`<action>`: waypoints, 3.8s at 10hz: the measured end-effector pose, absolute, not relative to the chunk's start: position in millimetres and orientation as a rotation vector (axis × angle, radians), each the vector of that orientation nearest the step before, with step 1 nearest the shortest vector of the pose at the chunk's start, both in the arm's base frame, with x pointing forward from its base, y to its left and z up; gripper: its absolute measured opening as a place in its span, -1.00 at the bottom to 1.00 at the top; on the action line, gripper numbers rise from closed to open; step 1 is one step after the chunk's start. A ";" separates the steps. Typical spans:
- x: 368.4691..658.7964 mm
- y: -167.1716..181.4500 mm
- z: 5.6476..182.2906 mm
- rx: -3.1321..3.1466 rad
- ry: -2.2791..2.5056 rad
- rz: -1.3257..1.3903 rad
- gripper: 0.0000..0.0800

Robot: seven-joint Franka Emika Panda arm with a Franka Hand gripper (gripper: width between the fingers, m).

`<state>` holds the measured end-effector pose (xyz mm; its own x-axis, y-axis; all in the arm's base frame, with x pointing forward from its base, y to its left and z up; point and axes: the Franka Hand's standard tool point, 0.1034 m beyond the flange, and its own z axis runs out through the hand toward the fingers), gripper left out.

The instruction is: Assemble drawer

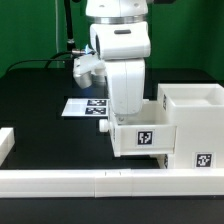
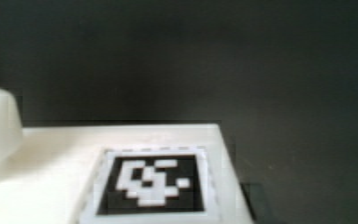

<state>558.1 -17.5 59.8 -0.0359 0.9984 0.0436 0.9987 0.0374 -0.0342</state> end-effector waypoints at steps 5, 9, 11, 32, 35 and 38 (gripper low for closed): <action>557.9 -14.3 56.9 -2.142 -2.221 -0.011 -0.90; 560.3 -13.1 58.7 -2.136 -2.258 0.004 -0.90; 559.3 -13.4 58.0 -2.165 -2.233 0.017 -0.90; 567.7 5.8 90.6 -2.196 -2.223 0.112 -0.13; 575.6 -11.6 119.5 -2.181 -2.241 0.156 0.53; 581.7 -48.3 113.0 -2.140 -2.270 0.152 0.62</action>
Offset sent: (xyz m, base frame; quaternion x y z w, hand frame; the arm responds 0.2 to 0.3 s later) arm 0.0027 0.0109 -0.0051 0.0006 0.0049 0.0015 1.0000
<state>581.7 -48.3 113.0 -0.0612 0.9967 -0.0539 0.9949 0.0566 -0.0831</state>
